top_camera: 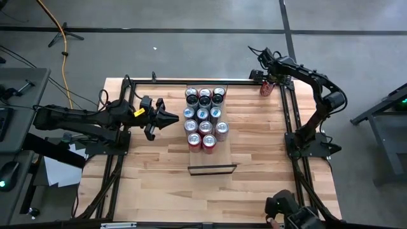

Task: Place canned beverage on shelf
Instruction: Stack the red soda can on the top of the red soda can

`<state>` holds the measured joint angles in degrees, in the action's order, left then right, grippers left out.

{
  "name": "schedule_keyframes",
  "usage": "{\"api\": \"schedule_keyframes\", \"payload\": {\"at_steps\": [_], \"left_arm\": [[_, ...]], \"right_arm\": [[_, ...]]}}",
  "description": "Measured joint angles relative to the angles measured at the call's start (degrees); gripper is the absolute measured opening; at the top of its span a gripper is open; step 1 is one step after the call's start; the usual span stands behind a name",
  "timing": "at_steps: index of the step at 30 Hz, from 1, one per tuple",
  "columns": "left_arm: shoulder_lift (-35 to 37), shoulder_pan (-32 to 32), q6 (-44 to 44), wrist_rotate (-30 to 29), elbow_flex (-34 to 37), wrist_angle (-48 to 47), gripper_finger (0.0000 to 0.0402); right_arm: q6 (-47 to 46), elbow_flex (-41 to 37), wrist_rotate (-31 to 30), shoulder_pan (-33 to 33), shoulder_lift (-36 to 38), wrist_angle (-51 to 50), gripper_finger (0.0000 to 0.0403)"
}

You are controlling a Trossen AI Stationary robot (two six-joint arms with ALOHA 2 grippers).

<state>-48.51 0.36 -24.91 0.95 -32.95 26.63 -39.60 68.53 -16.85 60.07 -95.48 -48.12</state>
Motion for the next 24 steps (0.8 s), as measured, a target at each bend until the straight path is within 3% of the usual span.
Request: {"api": "schedule_keyframes", "payload": {"at_steps": [10,17,24], "left_arm": [[0.00,0.00,0.02,-0.33,-0.02,-0.02,0.0000],[0.00,0.00,-0.03,-0.33,-0.04,-1.47,0.0000],[-0.02,0.00,-1.60,-0.33,-0.04,-1.97,0.0000]], "right_arm": [[12.97,1.27,4.04,2.75,0.33,-1.23,0.0362],[31.16,6.80,5.89,3.95,0.41,-5.04,0.0361],[49.24,7.58,6.55,3.59,0.42,-6.01,0.0361]]}}
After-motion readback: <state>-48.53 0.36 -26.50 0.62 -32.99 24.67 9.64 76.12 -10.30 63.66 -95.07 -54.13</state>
